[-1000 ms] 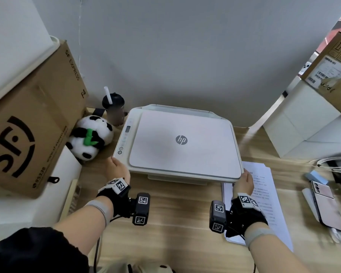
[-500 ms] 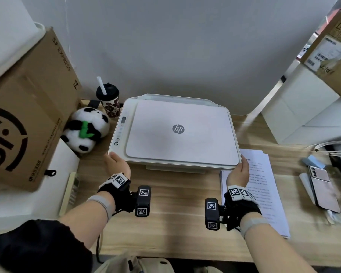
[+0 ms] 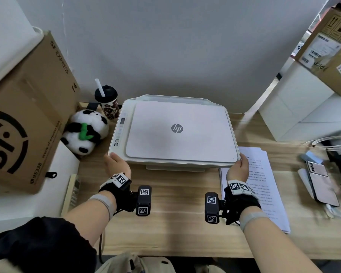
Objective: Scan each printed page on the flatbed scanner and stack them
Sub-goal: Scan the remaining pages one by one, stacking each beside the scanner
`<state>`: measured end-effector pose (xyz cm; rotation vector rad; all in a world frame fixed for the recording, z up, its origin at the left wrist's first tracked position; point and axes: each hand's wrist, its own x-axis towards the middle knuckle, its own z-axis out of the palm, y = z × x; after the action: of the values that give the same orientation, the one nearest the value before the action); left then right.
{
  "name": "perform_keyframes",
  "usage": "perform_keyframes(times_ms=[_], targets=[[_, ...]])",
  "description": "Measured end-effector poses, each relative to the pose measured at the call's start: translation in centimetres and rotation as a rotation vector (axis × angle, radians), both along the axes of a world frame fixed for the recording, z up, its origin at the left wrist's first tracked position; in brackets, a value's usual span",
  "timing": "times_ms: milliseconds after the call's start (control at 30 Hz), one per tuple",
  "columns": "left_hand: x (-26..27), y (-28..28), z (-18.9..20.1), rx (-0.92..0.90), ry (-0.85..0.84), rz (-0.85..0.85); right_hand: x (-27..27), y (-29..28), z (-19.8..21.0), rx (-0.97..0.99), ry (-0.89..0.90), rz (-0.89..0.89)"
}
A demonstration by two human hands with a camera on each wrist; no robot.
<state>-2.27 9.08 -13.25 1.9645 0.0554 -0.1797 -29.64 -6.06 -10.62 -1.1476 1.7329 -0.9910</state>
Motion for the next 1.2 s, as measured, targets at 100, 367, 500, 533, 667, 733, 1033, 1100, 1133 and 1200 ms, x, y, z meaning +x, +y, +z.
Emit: perform_keyframes(times_ms=[100,367,500,533,667,733,1033,1100,1133,1200], targets=[[-0.03,-0.01,0.03,0.007,-0.003,0.0,0.21,0.12,0.18,0.006,0.004,-0.011],[0.12,0.09,-0.13,0.047,0.004,-0.018,0.11,0.02,0.15,0.017,0.017,0.006],[0.37,0.18,-0.29,0.054,0.014,-0.026,0.21,0.05,0.01,0.015,0.029,-0.002],[0.46,0.21,-0.37,0.052,0.014,-0.033,0.22,0.05,-0.05,0.013,0.031,-0.004],[0.52,0.21,-0.49,0.041,0.016,-0.051,0.16,0.04,-0.22,0.009,0.034,-0.007],[0.5,0.18,-0.43,0.039,0.023,-0.047,0.12,-0.02,-0.26,0.011,0.036,-0.003],[0.28,0.29,-0.16,0.023,0.027,-0.05,0.07,-0.11,-0.36,0.003,0.048,0.007],[0.22,0.31,-0.01,0.026,0.032,-0.049,0.1,-0.12,-0.39,0.006,0.044,0.006],[0.2,0.3,0.06,0.027,0.031,-0.048,0.11,-0.15,-0.4,0.005,0.046,0.005],[0.18,0.34,0.13,0.022,0.024,-0.043,0.1,-0.22,-0.5,0.009,0.046,0.006]])
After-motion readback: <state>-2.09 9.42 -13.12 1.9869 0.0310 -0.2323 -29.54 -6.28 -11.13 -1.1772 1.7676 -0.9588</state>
